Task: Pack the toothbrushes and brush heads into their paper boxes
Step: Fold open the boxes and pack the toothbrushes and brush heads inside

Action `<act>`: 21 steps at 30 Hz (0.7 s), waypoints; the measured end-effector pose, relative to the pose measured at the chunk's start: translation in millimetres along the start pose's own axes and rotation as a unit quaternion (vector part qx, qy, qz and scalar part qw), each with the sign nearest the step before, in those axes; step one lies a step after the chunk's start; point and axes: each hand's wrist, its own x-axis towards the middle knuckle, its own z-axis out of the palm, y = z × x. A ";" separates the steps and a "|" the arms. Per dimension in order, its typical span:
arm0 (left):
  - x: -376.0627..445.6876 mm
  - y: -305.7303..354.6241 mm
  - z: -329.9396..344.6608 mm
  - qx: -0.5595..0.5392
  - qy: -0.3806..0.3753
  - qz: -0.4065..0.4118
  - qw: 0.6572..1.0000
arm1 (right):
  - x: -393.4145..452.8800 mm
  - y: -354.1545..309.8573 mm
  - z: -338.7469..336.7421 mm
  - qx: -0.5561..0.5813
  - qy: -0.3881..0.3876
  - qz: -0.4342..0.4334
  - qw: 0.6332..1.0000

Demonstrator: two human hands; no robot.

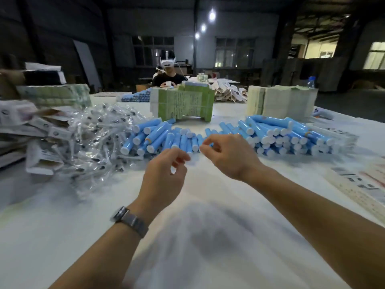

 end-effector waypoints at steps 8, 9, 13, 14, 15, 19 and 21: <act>35.5 -51.0 -69.6 0.100 0.049 -0.243 0.964 | 19.8 -100.4 93.4 0.292 -0.006 -0.026 0.956; 36.7 -60.9 -85.7 0.138 0.067 -0.257 0.954 | 18.7 -103.2 97.5 0.313 -0.014 -0.035 0.949; 32.0 -107.8 -153.4 0.344 0.160 -0.319 0.869 | 16.1 -116.5 93.4 0.404 -0.017 -0.074 0.912; 26.8 -121.6 -168.5 0.364 0.172 -0.353 0.845 | 14.5 -119.6 92.7 0.414 -0.022 -0.086 0.906; 21.9 -135.4 -182.2 0.357 0.172 -0.392 0.830 | 12.4 -122.0 92.4 0.416 -0.028 -0.099 0.903; 11.5 -171.3 -209.7 0.183 0.204 -0.508 0.816 | 9.3 -124.9 93.1 0.409 -0.044 -0.116 0.904; 12.5 -174.8 -210.0 0.157 0.243 -0.491 0.822 | 10.2 -124.6 93.5 0.414 -0.052 -0.113 0.902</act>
